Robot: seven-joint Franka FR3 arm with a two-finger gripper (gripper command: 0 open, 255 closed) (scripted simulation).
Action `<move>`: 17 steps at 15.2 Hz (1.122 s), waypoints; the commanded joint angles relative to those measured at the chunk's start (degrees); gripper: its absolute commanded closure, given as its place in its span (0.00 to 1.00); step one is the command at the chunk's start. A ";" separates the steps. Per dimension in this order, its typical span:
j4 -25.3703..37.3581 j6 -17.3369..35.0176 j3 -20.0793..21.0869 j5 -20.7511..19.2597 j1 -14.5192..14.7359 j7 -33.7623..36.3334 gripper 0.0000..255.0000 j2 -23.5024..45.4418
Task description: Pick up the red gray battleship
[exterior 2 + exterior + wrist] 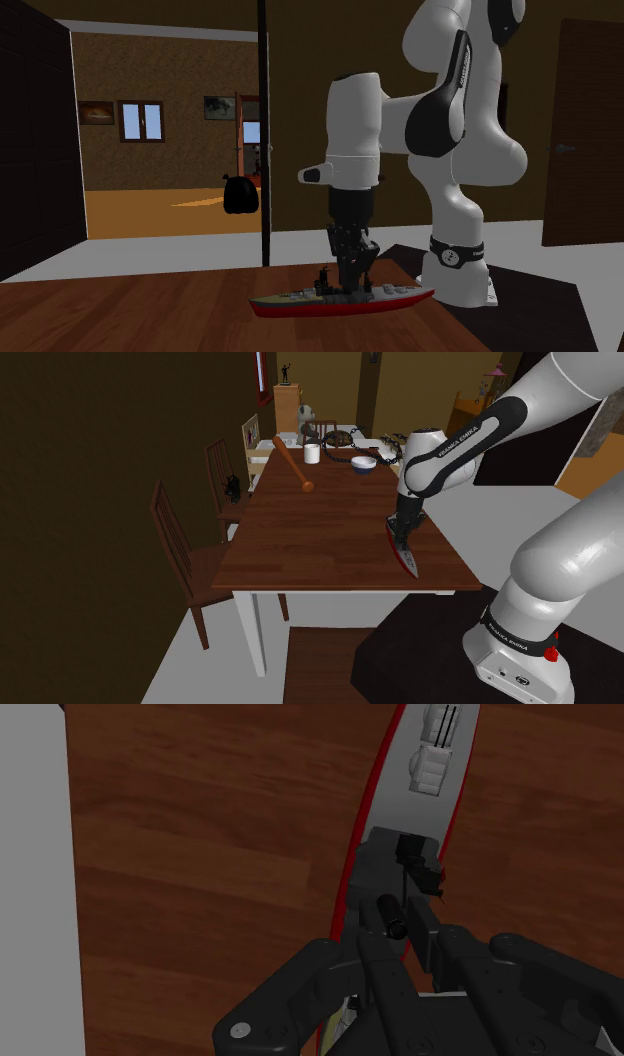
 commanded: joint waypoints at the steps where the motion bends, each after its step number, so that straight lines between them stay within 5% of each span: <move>1: -0.02 0.01 -0.01 -0.01 -0.01 -0.01 1.00 0.03; 17: 4.31 -13.33 0.63 0.32 0.03 -0.07 1.00 -8.98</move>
